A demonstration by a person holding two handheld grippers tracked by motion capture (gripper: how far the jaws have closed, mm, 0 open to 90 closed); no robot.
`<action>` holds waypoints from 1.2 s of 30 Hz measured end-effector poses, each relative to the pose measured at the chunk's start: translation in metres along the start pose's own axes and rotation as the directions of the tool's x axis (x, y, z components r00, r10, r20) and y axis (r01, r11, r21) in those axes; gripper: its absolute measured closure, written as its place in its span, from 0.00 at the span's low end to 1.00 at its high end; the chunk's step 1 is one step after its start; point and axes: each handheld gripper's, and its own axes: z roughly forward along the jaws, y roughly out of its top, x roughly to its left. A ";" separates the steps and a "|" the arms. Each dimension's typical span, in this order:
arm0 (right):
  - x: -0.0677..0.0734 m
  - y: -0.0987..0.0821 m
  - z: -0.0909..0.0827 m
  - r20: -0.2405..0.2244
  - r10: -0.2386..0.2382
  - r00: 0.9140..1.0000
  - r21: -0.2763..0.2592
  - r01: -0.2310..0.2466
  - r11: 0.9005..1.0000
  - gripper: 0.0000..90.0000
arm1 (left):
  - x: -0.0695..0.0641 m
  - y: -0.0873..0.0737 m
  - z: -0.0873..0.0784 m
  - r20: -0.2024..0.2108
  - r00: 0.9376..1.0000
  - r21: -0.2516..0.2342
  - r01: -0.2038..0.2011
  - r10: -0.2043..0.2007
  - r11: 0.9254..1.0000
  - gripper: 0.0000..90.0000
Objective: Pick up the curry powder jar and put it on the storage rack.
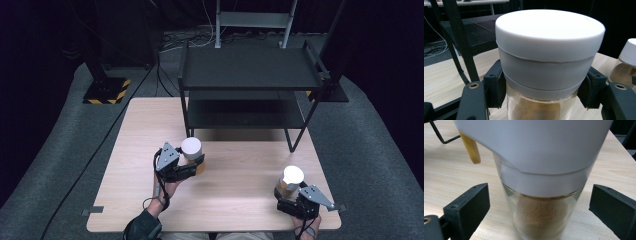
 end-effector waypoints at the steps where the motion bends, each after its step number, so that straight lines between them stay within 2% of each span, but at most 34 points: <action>1: 0.000 0.000 0.000 -0.001 0.000 1.000 0.001 0.000 1.000 0.02 | 0.000 0.000 0.000 0.001 1.000 -0.002 -0.001 0.001 1.000 0.38; 36: -0.001 0.001 0.000 -0.005 0.001 1.000 0.004 -0.001 1.000 0.02 | 0.011 0.033 0.018 0.024 0.999 -0.005 -0.039 0.040 0.999 0.39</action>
